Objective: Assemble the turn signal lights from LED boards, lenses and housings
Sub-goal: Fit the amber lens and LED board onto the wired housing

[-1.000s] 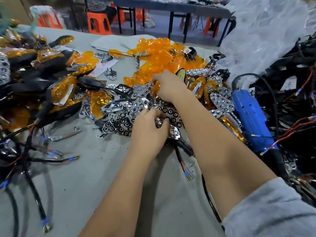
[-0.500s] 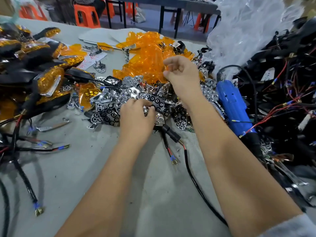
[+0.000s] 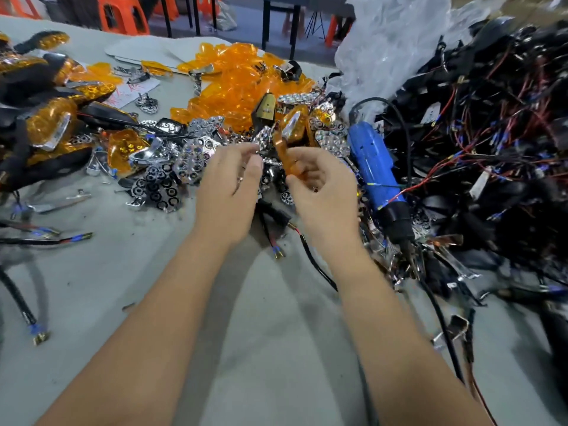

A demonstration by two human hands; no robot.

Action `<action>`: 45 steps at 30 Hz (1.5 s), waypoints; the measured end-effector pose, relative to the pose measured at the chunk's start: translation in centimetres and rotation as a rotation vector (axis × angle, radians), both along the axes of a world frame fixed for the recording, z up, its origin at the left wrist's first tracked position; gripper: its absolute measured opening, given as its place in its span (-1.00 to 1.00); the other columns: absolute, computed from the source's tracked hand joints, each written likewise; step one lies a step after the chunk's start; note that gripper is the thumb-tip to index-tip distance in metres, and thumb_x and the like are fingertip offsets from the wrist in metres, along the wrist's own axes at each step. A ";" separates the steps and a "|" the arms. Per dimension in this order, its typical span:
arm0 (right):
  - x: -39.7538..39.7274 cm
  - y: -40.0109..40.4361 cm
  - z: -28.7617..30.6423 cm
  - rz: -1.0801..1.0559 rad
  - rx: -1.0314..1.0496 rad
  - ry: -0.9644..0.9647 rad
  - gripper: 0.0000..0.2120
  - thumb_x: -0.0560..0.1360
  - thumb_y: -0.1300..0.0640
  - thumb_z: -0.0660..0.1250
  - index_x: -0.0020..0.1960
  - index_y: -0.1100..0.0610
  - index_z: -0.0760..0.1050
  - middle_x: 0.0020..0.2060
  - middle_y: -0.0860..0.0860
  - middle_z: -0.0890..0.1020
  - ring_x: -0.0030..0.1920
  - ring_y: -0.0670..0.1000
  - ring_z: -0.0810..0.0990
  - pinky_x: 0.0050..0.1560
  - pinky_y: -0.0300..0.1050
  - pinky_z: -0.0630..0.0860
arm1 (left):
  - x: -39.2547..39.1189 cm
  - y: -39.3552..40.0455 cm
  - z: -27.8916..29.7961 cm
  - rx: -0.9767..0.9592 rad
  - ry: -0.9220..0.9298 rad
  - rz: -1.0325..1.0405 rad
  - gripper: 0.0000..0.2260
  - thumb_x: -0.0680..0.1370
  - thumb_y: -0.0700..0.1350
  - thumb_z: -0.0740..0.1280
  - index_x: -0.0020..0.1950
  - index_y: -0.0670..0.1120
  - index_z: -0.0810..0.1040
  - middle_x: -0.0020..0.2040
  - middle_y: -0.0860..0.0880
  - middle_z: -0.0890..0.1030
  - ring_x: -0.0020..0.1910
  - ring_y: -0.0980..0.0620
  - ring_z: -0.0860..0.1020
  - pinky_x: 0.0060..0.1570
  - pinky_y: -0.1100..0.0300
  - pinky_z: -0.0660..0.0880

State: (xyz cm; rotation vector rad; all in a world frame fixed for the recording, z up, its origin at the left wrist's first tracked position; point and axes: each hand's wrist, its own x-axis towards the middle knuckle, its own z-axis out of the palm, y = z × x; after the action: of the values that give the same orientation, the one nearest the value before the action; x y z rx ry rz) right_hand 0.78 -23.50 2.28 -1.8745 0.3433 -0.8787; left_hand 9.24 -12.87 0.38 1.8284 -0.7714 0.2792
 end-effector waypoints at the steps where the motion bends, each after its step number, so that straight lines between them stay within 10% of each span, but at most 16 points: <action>1: -0.2 0.5 -0.4 0.006 -0.062 0.008 -0.67 0.44 0.43 0.35 0.09 0.09 0.61 -0.08 -0.04 0.64 -0.09 -0.16 0.58 0.00 -0.33 0.49 | -0.7 -0.3 0.1 -0.075 0.065 -0.114 -0.65 0.62 0.00 0.13 0.33 -0.09 0.47 0.12 0.04 0.52 0.10 0.20 0.48 0.14 0.30 0.39; 6: -0.2 1.5 -1.0 0.050 -0.350 0.049 -0.72 0.42 0.38 0.39 0.11 0.20 0.59 -0.03 0.03 0.60 -0.02 0.02 0.55 0.00 -0.15 0.48 | -2.1 -1.3 0.1 -0.213 0.201 -0.260 -0.79 0.64 -0.05 0.13 0.22 -0.07 0.41 -0.06 0.13 0.49 -0.11 0.32 0.48 -0.04 0.36 0.40; 13: -1.1 0.4 -1.3 -0.008 -0.157 -0.075 -0.66 0.46 0.24 0.33 0.24 0.14 0.53 0.13 -0.02 0.49 0.11 -0.11 0.51 0.13 -0.12 0.52 | -1.1 -0.9 0.0 -0.294 0.222 0.006 -0.78 0.68 -0.10 0.04 -0.07 0.07 0.41 -0.22 0.06 0.60 -0.25 0.10 0.57 -0.21 0.15 0.54; 22: -1.4 -2.9 -2.2 -0.183 -0.377 0.351 -0.70 0.40 0.42 0.17 -0.12 0.10 0.56 -0.13 -0.03 0.59 0.02 0.05 0.45 -0.02 0.06 0.49 | -0.1 -0.5 0.0 -0.296 0.318 0.132 -0.76 0.68 -0.08 0.04 -0.09 0.11 0.41 -0.21 0.03 0.62 -0.31 0.13 0.57 -0.30 0.18 0.55; 29: -1.3 -2.5 -2.7 -0.137 -0.699 0.516 -0.63 0.55 0.24 0.29 0.34 0.08 0.50 0.14 0.02 0.60 0.20 0.12 0.41 0.22 -0.04 0.33 | -0.6 -0.6 0.1 -0.312 0.361 0.124 -0.79 0.69 -0.08 0.06 -0.06 0.09 0.42 -0.26 0.00 0.63 -0.31 0.01 0.61 -0.35 0.11 0.58; 33: -1.0 -2.7 -3.0 -0.188 -0.730 0.565 -0.72 0.59 0.10 0.31 0.28 0.11 0.54 0.10 0.05 0.53 0.20 0.10 0.40 0.24 -0.07 0.30 | -0.7 -0.6 0.3 -0.333 0.337 0.156 -0.84 0.70 -0.06 0.05 0.00 0.09 0.38 -0.27 0.07 0.64 -0.34 0.06 0.63 -0.43 0.15 0.57; 41: -1.0 -2.8 -2.8 -0.196 -0.628 0.463 -0.90 0.55 0.17 0.34 0.05 0.09 0.58 -0.11 -0.03 0.54 0.05 0.07 0.45 0.10 -0.04 0.40 | -0.9 -0.7 0.5 -0.342 0.402 0.055 -0.90 0.69 -0.13 0.13 0.09 0.09 0.32 -0.20 -0.01 0.67 -0.41 0.07 0.64 -0.45 0.30 0.47; 45: -1.2 -2.5 -2.2 -0.156 -0.262 0.236 -0.90 0.52 0.24 0.36 -0.07 0.04 0.53 -0.25 -0.11 0.51 -0.09 -0.01 0.50 -0.03 -0.05 0.50 | -1.1 -0.8 0.4 -0.339 0.426 0.012 -0.76 0.64 -0.24 0.19 0.20 0.07 0.31 -0.04 -0.11 0.67 -0.31 0.01 0.69 -0.36 0.27 0.55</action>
State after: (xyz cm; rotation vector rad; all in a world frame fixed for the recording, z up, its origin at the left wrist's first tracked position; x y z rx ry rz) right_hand -0.45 -26.01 0.07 -2.2256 0.5467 -0.8380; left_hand 8.10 -13.67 0.80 1.4991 -0.3874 0.0187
